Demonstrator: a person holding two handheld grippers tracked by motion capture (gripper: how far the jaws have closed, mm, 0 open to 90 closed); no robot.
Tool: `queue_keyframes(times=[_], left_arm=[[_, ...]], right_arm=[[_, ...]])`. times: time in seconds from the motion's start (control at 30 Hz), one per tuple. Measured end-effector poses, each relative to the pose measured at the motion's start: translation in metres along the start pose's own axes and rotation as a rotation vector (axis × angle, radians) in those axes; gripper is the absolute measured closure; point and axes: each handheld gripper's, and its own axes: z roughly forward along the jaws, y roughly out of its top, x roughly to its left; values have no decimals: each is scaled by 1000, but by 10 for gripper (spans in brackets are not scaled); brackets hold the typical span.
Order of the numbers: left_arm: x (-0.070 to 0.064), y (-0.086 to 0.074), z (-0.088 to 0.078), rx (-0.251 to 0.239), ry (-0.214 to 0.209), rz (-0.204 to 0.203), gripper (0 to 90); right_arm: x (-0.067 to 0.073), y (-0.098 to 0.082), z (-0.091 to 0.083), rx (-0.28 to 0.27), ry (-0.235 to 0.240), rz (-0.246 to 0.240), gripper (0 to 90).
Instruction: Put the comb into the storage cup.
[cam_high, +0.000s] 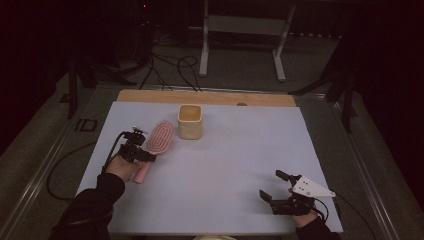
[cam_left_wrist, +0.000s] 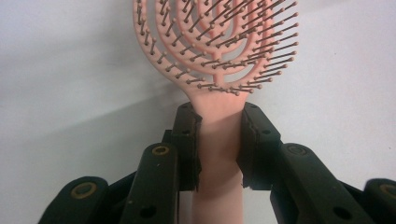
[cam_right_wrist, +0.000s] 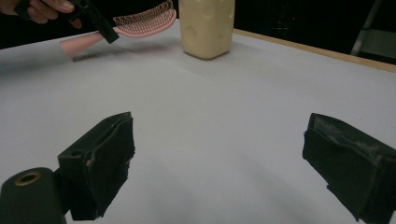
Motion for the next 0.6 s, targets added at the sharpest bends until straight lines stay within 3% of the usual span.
queue_keyframes(times=[0.33, 0.6], left_arm=[[-5, -6, -23, -124, 7, 6, 716], [-8, -9, -44, -231, -12, 15, 717]], right_arm=[[0, 0, 0, -1, -1, 2, 87], [0, 0, 0, 0, 0, -1, 87]])
